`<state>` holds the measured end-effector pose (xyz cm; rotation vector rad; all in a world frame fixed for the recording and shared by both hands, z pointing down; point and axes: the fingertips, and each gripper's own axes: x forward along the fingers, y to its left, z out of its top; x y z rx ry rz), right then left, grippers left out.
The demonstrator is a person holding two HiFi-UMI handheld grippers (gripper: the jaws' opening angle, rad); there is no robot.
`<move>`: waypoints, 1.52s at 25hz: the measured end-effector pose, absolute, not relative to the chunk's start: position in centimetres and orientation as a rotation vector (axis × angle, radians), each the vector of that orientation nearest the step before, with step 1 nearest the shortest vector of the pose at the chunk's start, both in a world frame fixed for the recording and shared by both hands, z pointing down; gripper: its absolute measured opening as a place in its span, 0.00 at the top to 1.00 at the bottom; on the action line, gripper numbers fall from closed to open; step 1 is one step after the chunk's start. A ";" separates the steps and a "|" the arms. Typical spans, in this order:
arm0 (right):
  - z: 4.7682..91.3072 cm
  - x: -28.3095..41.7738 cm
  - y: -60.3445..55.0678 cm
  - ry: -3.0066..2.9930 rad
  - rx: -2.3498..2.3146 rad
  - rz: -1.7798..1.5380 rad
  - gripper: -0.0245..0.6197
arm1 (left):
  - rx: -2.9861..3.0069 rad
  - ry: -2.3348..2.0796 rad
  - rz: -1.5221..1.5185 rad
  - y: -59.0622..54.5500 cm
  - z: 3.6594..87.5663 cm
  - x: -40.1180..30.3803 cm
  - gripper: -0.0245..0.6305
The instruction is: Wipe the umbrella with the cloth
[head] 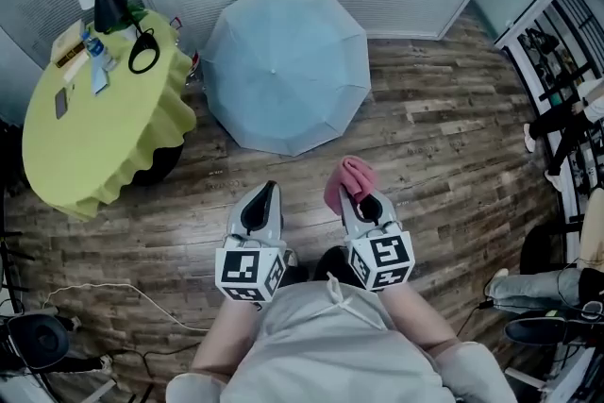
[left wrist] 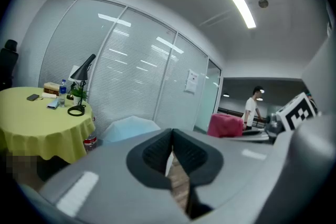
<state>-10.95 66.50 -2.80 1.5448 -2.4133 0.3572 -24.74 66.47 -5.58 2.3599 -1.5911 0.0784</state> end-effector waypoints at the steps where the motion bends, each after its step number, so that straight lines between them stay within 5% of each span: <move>1: -2.6 -11.5 65.5 -2.412 1.537 0.364 0.88 | 2.343 -1.597 0.079 65.5 -5.3 -25.5 0.95; 18: 3.9 -10.0 33.7 -2.414 1.428 0.473 0.88 | 2.220 -1.673 0.232 35.7 1.0 -25.5 0.95; 27: 13.4 -7.5 17.7 -2.310 1.304 0.586 0.88 | 2.168 -1.546 0.424 19.0 10.7 -22.2 0.95; 38: 29.5 -14.0 8.8 -2.272 1.136 0.615 0.88 | 2.151 -1.365 0.491 9.0 26.3 -24.5 0.95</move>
